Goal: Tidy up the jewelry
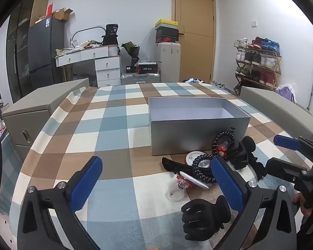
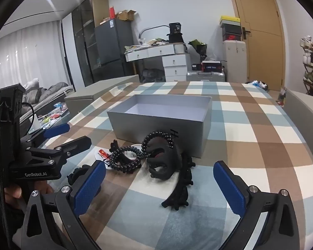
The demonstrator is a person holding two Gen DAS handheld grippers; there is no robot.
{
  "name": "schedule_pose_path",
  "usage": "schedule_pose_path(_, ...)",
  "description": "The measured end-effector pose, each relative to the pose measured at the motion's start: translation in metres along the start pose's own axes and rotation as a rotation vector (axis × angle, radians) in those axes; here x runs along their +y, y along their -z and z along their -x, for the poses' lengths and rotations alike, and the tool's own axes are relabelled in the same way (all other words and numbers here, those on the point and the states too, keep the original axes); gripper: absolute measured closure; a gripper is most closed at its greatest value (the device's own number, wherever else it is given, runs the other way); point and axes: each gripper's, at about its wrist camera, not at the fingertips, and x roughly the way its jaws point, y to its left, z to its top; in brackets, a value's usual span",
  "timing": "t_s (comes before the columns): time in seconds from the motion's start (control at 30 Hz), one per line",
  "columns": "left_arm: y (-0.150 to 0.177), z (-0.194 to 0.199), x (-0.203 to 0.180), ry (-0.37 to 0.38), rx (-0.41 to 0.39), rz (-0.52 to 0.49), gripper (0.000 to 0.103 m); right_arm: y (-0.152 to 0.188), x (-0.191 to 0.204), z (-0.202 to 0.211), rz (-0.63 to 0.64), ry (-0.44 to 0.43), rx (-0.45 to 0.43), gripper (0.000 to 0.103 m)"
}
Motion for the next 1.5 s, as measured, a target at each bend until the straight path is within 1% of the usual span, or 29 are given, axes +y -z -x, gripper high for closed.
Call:
schedule_pose_path(0.2, 0.001, 0.000, -0.002, 0.006, -0.007, -0.024, 0.001, 0.001, -0.002, -0.003, -0.002, 0.001, 0.004, 0.000)
schedule_pose_path(0.27, 0.000, -0.001, -0.002, 0.007, -0.009, -0.034, 0.001, -0.001, 0.005, 0.003, 0.005, -0.005, -0.002, 0.000)
schedule_pose_path(0.3, 0.003, 0.001, -0.006, 0.010, -0.011, -0.033, 0.001, -0.001, 0.005, 0.003, 0.005, -0.003, -0.001, 0.000)
schedule_pose_path(0.6, 0.002, 0.001, -0.004, 0.013, -0.009, -0.025, 0.001, 0.002, 0.005, 0.000, 0.021, -0.008, -0.001, 0.000)
schedule_pose_path(0.83, 0.003, 0.002, -0.007, 0.009, -0.016, -0.044, 0.001, 0.002, 0.004, 0.001, 0.019, -0.008, 0.001, 0.000)
schedule_pose_path(1.5, 0.004, 0.003, -0.010, 0.009, -0.018, -0.052, 0.001, 0.004, 0.003, -0.005, 0.021, -0.006, 0.021, 0.000)
